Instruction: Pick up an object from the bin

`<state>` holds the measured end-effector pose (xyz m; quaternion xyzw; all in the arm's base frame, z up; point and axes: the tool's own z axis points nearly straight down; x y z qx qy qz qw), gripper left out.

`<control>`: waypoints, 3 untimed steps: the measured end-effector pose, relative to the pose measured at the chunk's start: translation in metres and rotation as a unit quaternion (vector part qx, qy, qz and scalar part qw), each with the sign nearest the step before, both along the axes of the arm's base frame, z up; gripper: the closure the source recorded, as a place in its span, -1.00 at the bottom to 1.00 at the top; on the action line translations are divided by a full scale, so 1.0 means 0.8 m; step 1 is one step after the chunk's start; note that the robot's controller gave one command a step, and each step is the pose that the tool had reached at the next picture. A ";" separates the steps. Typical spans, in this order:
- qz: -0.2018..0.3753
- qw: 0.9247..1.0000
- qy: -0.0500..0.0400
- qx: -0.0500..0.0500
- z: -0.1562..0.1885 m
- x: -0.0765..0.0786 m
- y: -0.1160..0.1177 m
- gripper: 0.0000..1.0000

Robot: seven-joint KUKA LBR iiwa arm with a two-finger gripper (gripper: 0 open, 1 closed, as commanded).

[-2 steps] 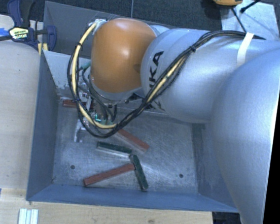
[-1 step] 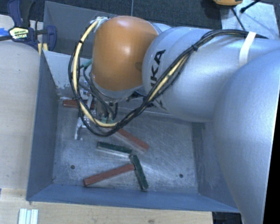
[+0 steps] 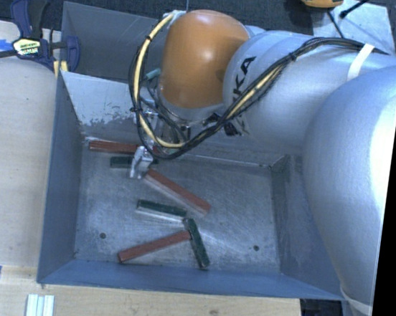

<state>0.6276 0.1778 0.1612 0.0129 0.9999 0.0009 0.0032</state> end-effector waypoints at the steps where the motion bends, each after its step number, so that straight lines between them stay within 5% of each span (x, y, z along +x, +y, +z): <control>1: 0.062 0.998 0.003 -0.003 -0.039 -0.004 -0.063 -1.00; 2: -0.003 1.000 0.003 0.000 -0.014 -0.047 -0.109 -1.00; 3: 0.012 1.000 -0.001 -0.001 -0.092 -0.027 -0.110 -1.00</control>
Offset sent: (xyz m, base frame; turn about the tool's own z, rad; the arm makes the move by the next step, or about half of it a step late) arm -0.0497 -0.1020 -0.0044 0.0554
